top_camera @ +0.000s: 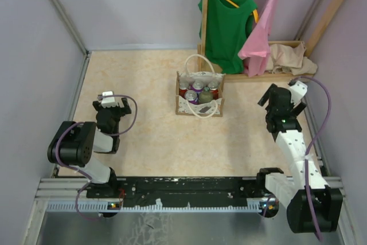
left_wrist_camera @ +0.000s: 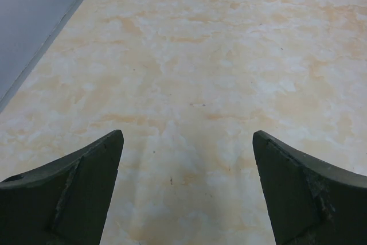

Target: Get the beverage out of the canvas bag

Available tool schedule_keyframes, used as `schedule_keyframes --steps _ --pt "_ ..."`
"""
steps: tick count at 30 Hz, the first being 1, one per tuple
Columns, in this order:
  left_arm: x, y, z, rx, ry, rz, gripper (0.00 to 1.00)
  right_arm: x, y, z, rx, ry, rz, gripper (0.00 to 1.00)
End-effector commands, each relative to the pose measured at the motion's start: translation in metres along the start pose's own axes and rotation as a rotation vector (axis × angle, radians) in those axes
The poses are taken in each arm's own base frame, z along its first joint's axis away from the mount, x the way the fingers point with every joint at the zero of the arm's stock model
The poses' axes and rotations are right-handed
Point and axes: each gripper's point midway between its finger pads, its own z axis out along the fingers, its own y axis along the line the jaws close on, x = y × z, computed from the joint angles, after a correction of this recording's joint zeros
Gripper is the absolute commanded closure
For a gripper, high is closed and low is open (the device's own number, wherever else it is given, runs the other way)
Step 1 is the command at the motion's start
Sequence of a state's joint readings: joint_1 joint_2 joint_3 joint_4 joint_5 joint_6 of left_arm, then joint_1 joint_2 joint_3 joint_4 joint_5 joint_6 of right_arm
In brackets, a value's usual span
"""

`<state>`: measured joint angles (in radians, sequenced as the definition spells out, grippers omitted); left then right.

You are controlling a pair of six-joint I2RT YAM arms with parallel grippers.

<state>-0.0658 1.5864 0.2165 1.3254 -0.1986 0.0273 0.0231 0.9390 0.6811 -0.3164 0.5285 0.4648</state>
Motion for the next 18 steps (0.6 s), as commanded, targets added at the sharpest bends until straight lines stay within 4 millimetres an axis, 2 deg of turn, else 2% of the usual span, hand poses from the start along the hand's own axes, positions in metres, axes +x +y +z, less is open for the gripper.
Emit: schedule_keyframes --steps 1,11,18 --pt "0.000 0.001 -0.001 -0.003 -0.005 0.003 0.00 -0.023 -0.001 -0.006 0.017 -0.059 0.043 0.01" --pt "0.000 0.001 -0.001 -0.003 -0.005 0.002 0.00 -0.029 -0.001 -0.013 -0.028 -0.121 0.070 0.01" --pt "0.000 0.000 -0.001 -0.002 -0.005 0.002 0.00 -0.035 0.019 -0.022 -0.167 -0.149 0.034 0.01"
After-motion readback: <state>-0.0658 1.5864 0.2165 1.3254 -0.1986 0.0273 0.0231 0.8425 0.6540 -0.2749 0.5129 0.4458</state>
